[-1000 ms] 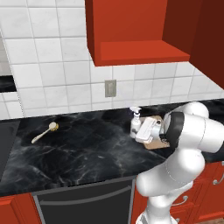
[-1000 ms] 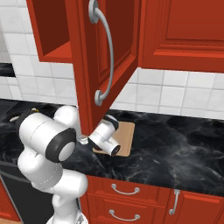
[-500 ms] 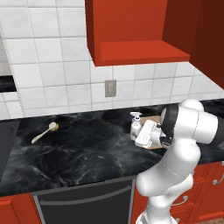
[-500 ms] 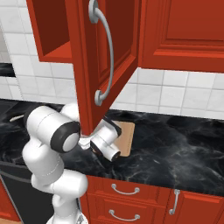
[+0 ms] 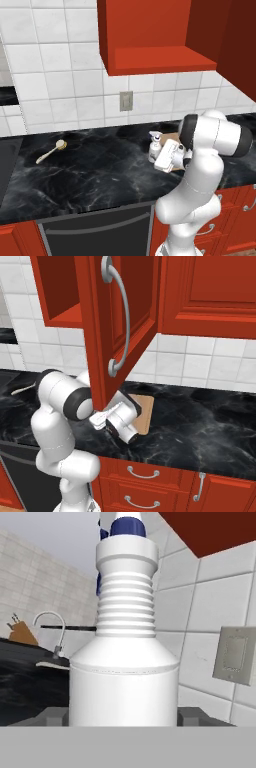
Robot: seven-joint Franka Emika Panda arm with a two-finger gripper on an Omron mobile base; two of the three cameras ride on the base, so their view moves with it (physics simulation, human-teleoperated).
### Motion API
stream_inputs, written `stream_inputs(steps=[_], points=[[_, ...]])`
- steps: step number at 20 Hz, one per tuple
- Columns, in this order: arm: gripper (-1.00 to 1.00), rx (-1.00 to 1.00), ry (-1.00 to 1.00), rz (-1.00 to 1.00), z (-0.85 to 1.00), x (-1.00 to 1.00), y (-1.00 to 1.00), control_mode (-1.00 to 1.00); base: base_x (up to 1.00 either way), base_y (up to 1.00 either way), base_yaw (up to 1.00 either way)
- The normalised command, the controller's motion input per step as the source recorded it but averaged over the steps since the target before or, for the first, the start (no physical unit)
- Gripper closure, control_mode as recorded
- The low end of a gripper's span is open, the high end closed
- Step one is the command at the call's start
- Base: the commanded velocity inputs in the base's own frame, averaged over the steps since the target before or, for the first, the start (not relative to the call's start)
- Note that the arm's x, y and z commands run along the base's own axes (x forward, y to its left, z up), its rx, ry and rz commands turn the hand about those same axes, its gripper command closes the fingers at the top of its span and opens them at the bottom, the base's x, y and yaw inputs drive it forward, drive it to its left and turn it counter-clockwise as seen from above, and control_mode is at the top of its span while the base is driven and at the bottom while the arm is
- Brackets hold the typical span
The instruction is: Grab the spray bottle from the cabinet, then place it next to the cutting board for sanitizing. Then grab the dish brush from the countertop next to the sink and place it next to the cutting board.
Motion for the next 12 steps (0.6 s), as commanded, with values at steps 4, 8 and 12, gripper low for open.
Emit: stream_inputs(steps=[4, 8, 12], points=[[1.00, 0.00, -0.02, 0.00, -0.29, 0.00, 0.00, -1.00, 0.00, 0.00, 0.00], [-1.00, 0.00, 0.00, 0.00, -0.32, 0.00, 0.00, -1.00, 0.00, 0.00, 0.00], [-1.00, 0.00, -0.02, 0.00, -0.04, 0.00, 0.00, -1.00, 0.00, 0.00, 0.00]])
